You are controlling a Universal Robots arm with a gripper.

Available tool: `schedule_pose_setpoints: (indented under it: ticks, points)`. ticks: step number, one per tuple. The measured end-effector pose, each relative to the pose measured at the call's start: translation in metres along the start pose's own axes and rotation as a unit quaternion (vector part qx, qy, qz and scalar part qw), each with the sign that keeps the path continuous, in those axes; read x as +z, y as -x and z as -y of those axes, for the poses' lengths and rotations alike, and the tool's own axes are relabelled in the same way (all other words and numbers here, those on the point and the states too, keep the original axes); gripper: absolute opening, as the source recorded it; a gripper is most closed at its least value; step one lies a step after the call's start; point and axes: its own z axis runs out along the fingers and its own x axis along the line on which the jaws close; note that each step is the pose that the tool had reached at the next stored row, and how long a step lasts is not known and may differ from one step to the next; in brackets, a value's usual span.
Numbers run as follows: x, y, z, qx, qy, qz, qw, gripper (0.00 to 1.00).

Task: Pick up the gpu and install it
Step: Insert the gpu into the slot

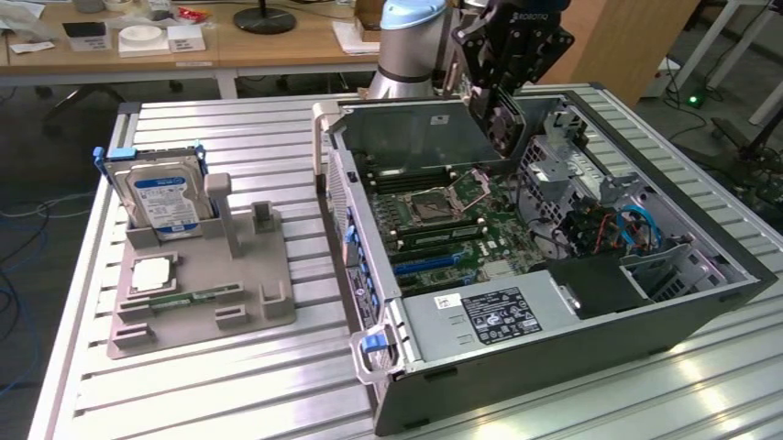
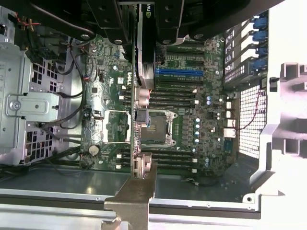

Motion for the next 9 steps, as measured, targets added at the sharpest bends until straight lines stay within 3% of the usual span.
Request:
schedule_pose_setpoints:
  ticks: [9]
  points:
    - [0.0001,0.0,0.0001,-0.024,0.0001,-0.0007,0.9997,0.27]
